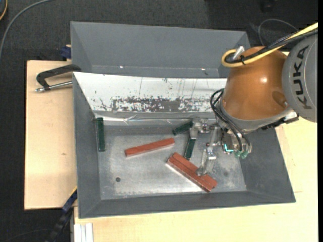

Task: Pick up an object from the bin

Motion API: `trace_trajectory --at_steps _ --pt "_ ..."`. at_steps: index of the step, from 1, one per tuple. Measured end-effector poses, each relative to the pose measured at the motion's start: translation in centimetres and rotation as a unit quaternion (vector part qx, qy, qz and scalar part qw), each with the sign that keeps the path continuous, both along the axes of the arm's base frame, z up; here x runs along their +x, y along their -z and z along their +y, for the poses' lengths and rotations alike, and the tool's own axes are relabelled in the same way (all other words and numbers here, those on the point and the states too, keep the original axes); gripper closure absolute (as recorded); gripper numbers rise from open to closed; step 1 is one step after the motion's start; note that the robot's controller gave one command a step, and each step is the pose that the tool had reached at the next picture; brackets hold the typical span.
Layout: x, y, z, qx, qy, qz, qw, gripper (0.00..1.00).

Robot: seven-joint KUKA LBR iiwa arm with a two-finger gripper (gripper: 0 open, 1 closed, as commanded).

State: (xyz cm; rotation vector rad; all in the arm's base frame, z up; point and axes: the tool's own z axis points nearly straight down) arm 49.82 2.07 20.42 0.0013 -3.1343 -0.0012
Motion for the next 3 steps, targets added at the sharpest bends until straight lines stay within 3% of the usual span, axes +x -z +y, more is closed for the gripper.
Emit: trace_trajectory --at_steps 1,2,3 --pt "1.6 13.5 3.0 0.001 0.033 -0.0064 0.9994 0.0" --pt "3.5 13.3 -4.4 -0.002 -0.014 -0.0076 0.9999 0.0" --pt "3.4 13.3 -4.0 0.0 -0.016 -0.0055 0.9999 1.0"
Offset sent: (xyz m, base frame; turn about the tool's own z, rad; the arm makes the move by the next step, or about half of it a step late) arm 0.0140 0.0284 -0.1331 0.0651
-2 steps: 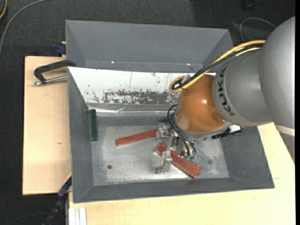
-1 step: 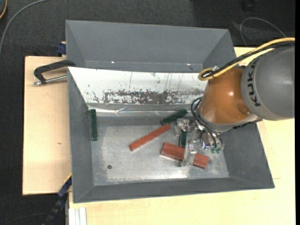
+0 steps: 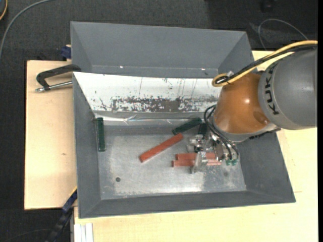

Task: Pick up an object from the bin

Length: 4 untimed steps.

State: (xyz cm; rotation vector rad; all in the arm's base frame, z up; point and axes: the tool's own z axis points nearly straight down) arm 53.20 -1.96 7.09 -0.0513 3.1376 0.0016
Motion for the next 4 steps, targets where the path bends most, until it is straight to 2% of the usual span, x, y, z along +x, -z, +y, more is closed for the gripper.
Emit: trace_trajectory --at_steps 1,2,3,4 --pt "3.6 -14.3 -2.0 -0.001 -0.06 -0.0061 0.9982 1.0" --pt "-0.2 -10.7 -3.8 0.0 -0.164 0.0016 0.9865 1.0" --pt "-0.4 -12.3 -6.5 -0.002 -0.253 -0.0017 0.9675 1.0" --pt "1.8 -22.1 -8.5 -0.005 -0.286 -0.0062 0.9581 1.0"
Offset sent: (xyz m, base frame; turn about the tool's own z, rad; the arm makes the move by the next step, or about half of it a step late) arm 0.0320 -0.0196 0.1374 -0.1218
